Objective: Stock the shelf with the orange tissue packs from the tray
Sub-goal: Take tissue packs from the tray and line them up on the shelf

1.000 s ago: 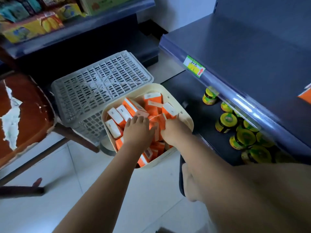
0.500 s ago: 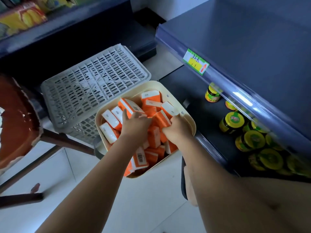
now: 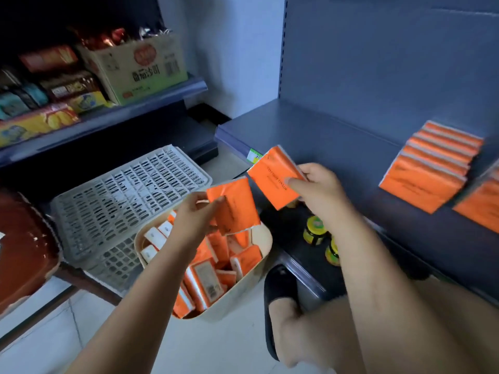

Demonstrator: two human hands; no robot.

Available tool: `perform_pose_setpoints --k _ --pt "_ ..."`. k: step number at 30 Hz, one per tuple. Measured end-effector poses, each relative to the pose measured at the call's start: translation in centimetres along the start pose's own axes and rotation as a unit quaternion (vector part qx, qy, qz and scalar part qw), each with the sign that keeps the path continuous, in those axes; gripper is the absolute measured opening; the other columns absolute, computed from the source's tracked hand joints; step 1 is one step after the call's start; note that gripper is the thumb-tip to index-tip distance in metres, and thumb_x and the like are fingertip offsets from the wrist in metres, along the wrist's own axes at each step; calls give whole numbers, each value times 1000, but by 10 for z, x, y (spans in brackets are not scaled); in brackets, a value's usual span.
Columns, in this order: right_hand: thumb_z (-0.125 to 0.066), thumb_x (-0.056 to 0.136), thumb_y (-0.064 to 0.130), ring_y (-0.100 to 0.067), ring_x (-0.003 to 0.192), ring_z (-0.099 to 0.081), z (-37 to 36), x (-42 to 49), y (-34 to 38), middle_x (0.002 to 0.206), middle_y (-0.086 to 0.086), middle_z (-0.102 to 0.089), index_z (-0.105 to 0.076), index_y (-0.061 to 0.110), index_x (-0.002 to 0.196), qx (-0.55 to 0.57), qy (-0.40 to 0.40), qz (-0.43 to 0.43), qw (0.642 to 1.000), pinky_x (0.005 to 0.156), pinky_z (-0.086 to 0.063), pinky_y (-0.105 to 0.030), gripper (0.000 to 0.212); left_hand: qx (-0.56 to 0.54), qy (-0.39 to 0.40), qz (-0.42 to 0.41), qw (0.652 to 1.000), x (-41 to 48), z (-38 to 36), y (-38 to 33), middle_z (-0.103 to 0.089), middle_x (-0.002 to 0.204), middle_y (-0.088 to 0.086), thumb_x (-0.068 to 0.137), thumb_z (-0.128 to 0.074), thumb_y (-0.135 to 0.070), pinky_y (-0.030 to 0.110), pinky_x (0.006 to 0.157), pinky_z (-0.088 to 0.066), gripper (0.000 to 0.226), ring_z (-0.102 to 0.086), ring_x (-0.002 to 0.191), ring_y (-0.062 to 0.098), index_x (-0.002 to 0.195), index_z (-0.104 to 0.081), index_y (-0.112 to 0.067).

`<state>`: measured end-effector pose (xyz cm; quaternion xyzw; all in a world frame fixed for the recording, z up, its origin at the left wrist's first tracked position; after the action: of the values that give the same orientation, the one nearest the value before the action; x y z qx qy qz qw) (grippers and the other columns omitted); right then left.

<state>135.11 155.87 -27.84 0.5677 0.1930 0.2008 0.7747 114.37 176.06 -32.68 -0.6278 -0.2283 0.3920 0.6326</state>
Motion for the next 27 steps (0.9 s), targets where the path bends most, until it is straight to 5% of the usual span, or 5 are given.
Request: perform_pose_setpoints --k 5,11,19,23,27 --pt "-71 94 8 -18 90 -74 101 -56 29 98 -2 -79 -71 19 104 39 -45 39 997 87 -59 -42 15 -86 85 -29 992 -33 -60 -57 -76 88 3 97 -71 -28 36 64 -60 22 -75 76 19 110 -62 -12" --pt "-69 96 8 -10 88 -73 237 -142 45 97 5 -80 -73 21 106 3 -153 73 986 90 -56 -41 17 -102 187 -93 973 -93 -151 -125 -72 95 9 99 -67 -19 50 82 -62 10 -74 81 23 106 -68 -11" --pt "-77 90 12 -10 94 -71 376 -241 17 101 12 -77 -77 30 103 -157 -272 86 946 97 -53 -43 22 -19 351 -253 901 -174 -290 -187 -77 105 9 97 -68 -6 36 85 -58 22 -69 92 15 117 -73 -12" --pt "-78 89 13 -14 91 -67 412 -275 -17 95 10 -76 -75 34 92 -184 -287 35 939 91 -48 -35 21 45 319 -340 883 -189 -336 -179 -76 101 -1 88 -81 -20 32 82 -57 27 -70 91 10 114 -72 -24" --pt "-81 86 15 -7 91 -57 413 -277 -29 97 15 -68 -70 33 101 -305 -271 23 913 79 -34 0 25 221 256 -555 760 -210 -361 -167 -73 105 -9 84 -81 -37 32 84 -54 38 -65 95 15 119 -71 -26"
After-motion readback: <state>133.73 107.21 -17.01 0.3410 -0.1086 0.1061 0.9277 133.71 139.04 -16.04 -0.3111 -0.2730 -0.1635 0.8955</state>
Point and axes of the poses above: each hand's wrist, its own x-axis towards the middle knuckle, its own z-axis out of the back of the hand, y = z × x, the point moved 10 cm from there along x, towards the middle knuckle
